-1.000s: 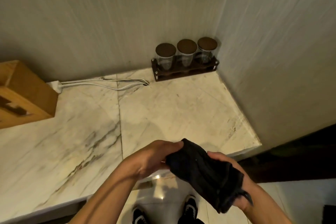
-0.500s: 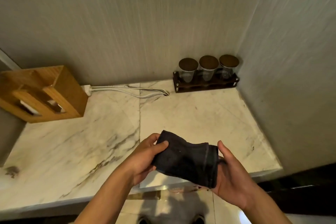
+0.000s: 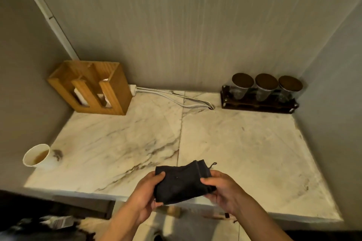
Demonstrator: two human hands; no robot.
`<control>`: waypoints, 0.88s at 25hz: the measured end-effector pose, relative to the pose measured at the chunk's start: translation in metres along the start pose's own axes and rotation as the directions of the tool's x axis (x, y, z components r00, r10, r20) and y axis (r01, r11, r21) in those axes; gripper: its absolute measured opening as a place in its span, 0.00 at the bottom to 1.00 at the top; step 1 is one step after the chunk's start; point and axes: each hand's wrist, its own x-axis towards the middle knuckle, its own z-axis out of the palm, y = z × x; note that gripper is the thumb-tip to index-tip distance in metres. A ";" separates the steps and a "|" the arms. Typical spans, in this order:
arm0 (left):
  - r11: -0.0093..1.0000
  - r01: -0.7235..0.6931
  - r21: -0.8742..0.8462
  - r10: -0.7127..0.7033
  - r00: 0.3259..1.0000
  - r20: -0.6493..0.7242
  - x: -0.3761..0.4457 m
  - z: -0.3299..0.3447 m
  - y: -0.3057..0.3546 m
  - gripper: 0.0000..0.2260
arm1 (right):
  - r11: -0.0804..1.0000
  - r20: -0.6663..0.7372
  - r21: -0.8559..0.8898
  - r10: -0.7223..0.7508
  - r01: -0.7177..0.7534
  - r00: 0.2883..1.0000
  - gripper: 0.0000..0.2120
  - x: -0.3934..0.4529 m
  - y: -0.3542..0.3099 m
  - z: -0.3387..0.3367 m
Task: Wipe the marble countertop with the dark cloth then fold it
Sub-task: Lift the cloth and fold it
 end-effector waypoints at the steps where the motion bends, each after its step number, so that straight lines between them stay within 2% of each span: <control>1: 1.000 0.005 -0.027 -0.006 1.000 -0.025 0.001 -0.007 -0.001 0.09 | 1.000 -0.004 -0.013 0.009 -0.009 1.000 0.12 0.008 0.001 0.009; 4: 0.996 0.006 -0.087 -0.016 0.994 -0.108 0.005 -0.024 -0.001 0.05 | 0.993 -0.024 -0.118 0.005 -0.008 1.000 0.14 0.029 -0.006 0.038; 9: 0.983 0.010 -0.183 -0.036 0.989 -0.142 0.017 -0.047 0.006 0.08 | 0.943 -0.020 -0.326 -0.074 0.064 0.997 0.15 0.064 -0.041 0.087; 11: 0.979 0.030 -0.203 -0.063 0.985 -0.158 0.026 -0.050 0.011 0.08 | 0.889 0.008 -0.442 -0.129 0.119 0.992 0.20 0.085 -0.054 0.101; 14: 0.989 0.062 -0.136 -0.090 0.974 -0.209 0.045 -0.053 0.012 0.05 | 0.793 0.009 -0.565 -0.271 0.228 0.963 0.24 0.113 -0.062 0.118; 16: 0.994 0.084 -0.071 -0.098 0.970 -0.222 0.055 -0.055 0.009 0.05 | 0.695 0.016 -0.660 -0.366 0.285 0.930 0.22 0.127 -0.062 0.123; 19: 0.989 0.128 0.076 -0.102 0.953 -0.287 0.064 -0.055 0.009 0.04 | 0.475 0.029 -0.834 -0.472 0.282 0.881 0.18 0.140 -0.059 0.123; 22: 0.933 0.185 0.308 -0.068 0.933 -0.352 0.066 -0.056 0.010 0.05 | 0.302 0.055 -0.920 -0.531 0.250 0.846 0.17 0.146 -0.051 0.120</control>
